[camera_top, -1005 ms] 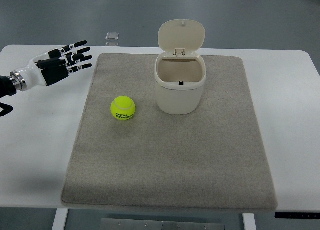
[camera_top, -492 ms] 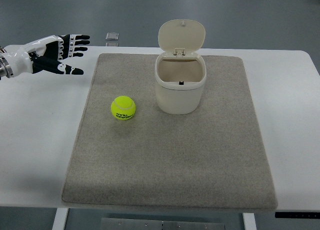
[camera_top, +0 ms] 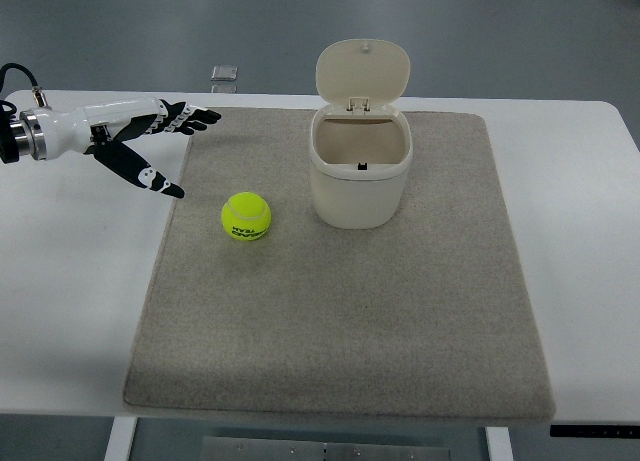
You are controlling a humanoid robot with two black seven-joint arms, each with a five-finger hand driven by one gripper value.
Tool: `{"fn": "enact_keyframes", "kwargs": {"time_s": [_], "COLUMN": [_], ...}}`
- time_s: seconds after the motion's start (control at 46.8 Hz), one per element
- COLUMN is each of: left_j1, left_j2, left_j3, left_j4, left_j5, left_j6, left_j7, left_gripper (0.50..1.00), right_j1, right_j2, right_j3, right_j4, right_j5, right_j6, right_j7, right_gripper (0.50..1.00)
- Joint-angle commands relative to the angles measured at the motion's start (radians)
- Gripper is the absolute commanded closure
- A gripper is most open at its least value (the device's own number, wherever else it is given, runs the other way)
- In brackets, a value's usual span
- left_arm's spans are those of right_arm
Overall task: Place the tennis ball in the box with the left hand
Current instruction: 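Lower the left hand around the tennis ball and close fingers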
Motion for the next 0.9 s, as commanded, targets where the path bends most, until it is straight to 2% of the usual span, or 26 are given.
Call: {"fn": "enact_keyframes", "kwargs": {"time_s": [0.0, 0.171, 0.364, 0.578, 0.877], "left_j1": [0.001, -0.001, -0.034, -0.071, -0.082], "left_j2": [0.002, 0.005, -0.020, -0.063, -0.164], "left_j3": [0.000, 0.004, 0.062, 0.138, 0.142], "left_j4": [-0.044, -0.113, -0.126, -0.121, -0.081], "left_j5": [0.111, 0.320, 0.484, 0.515, 0.656], "left_j6": [0.000, 0.026, 0.103, 0.112, 0.132], "left_j7": [-0.025, -0.077, -0.077, -0.071, -0.069], "left_gripper": [0.508, 0.508, 0.508, 0.508, 0.514], "right_j1": [0.000, 0.000, 0.000, 0.000, 0.000], "right_j2": [0.000, 0.000, 0.000, 0.000, 0.000], "right_j3": [0.000, 0.000, 0.000, 0.000, -0.001], "right_j4": [0.000, 0.000, 0.000, 0.000, 0.000], "right_j5": [0.000, 0.000, 0.000, 0.000, 0.000], "right_j6": [0.000, 0.000, 0.000, 0.000, 0.000], "right_j7": [0.000, 0.000, 0.000, 0.000, 0.000], "right_gripper": [0.585, 0.587, 0.587, 0.587, 0.587]}}
